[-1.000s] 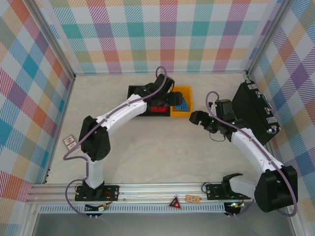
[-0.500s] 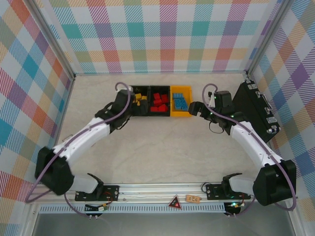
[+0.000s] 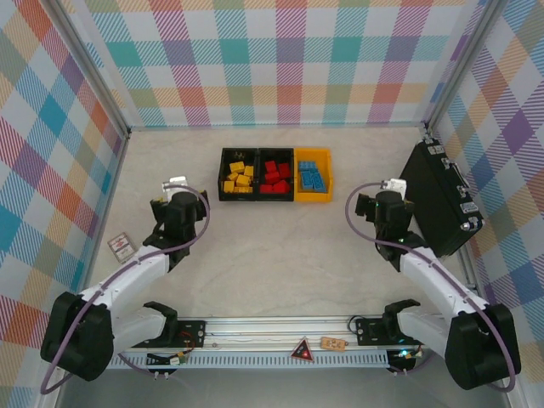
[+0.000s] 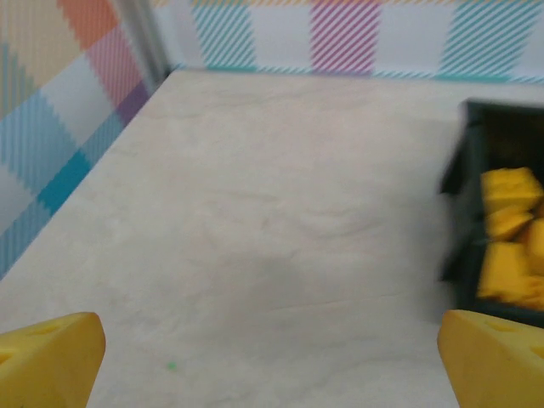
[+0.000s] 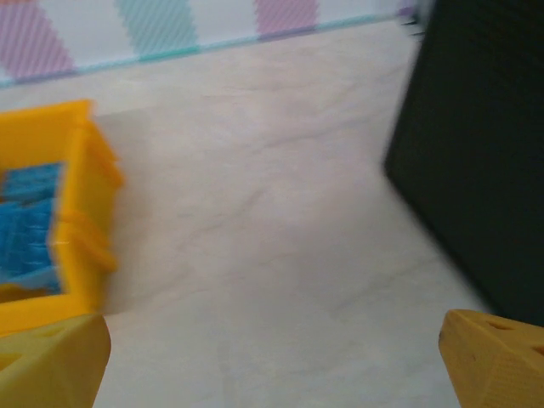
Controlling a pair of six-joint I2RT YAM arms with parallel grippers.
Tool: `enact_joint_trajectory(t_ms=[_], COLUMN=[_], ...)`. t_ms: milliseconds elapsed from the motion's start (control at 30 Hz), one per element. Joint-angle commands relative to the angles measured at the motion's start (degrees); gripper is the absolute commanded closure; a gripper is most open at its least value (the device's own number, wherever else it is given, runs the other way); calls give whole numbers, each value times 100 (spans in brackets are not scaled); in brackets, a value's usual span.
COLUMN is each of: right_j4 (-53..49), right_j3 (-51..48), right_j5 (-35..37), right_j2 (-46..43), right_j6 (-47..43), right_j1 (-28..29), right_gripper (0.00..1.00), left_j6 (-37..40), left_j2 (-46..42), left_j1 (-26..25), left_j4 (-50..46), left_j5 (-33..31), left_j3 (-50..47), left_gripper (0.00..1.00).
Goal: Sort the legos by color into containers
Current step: Reset both arms
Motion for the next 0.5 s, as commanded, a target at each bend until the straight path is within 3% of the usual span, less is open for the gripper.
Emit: enact_joint_trajectory(t_ms=[0,67,200,333,400,433,467], right_j4=[1456,2039,4301,4796,5612,6170,5895], right_j3=[-340,-533,-1129,-1086,-1283,-1340,-1322], right_j5=[709,670,300,-576,-1265,-1419,-1713], right_j2=[331,724,1619,2038,2523,2802,2709], right_j6=[-555,-640,-1063,-1560,-1577,-1581,-1412], right_j1=[8,11,-44,-139,-387,-529,-691], right_gripper=[1,1,1,1,1,1,1], left_j6=[77,113,410,564,748,787,723], left_j2=[370,683,1281,1959,2399,2501,2630], left_j1=[358,459,625,817,843,865,908], left_j4=[1284,1720,2460,3897,4859,4910,4925], left_j5=[-310,-169,205,788,1163,1418,1436], left_j3=[-370,-447,-461,-966,-1208,-1206,-1196], left_gripper=[1,0,0,0,0,0,0])
